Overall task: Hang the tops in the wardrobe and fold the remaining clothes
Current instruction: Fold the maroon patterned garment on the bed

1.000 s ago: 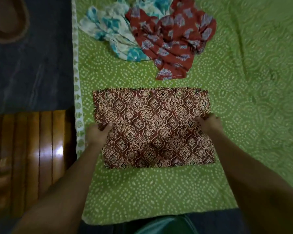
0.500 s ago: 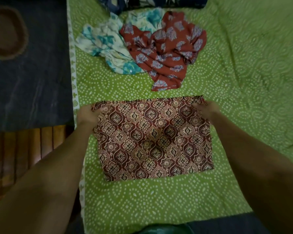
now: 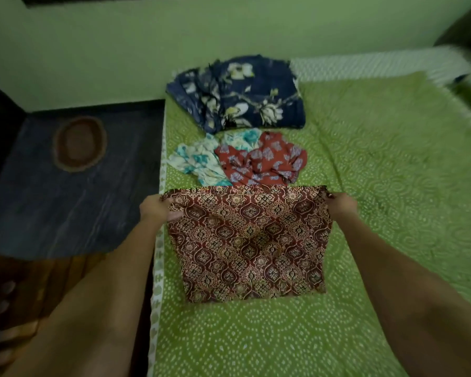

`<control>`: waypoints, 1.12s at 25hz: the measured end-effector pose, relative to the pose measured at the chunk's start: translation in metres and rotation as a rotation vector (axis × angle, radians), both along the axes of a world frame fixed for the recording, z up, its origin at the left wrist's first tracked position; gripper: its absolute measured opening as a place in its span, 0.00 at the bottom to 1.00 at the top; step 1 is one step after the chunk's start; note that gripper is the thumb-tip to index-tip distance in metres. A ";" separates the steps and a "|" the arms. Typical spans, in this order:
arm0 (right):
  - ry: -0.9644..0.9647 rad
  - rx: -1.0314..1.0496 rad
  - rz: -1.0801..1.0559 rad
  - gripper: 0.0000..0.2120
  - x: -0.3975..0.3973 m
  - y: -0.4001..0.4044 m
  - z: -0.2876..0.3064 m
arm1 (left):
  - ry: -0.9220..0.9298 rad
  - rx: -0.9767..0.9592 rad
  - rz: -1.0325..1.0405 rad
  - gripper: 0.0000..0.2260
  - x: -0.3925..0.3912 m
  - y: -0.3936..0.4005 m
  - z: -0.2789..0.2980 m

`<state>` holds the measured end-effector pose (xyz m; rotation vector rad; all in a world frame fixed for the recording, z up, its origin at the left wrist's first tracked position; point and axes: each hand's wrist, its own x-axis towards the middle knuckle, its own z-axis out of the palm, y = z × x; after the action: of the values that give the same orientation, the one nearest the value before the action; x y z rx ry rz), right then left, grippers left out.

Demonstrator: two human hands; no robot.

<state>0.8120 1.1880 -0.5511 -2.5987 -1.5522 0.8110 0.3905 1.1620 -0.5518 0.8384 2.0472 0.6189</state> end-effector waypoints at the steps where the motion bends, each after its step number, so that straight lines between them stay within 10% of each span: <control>1: 0.099 0.034 -0.022 0.17 -0.003 0.007 0.018 | -0.167 0.076 0.090 0.16 0.003 0.006 0.019; 5: 0.849 0.482 -0.367 0.10 -0.018 0.052 0.129 | -0.222 0.444 0.132 0.05 0.004 0.059 0.111; 11: 1.191 0.897 -0.378 0.07 -0.008 0.057 0.249 | -0.106 0.863 0.049 0.09 0.008 0.047 0.237; 16: 1.218 0.821 -0.384 0.08 0.013 -0.045 0.206 | 0.269 0.849 -0.097 0.14 0.006 -0.076 0.205; 28: 0.631 0.192 -0.051 0.14 0.089 -0.294 -0.006 | 0.171 0.166 -0.344 0.07 0.022 -0.337 0.010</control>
<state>0.9006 0.8938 -0.5575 -1.9586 -1.2878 1.2438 0.4128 0.8247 -0.5417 1.3467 1.9543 0.5422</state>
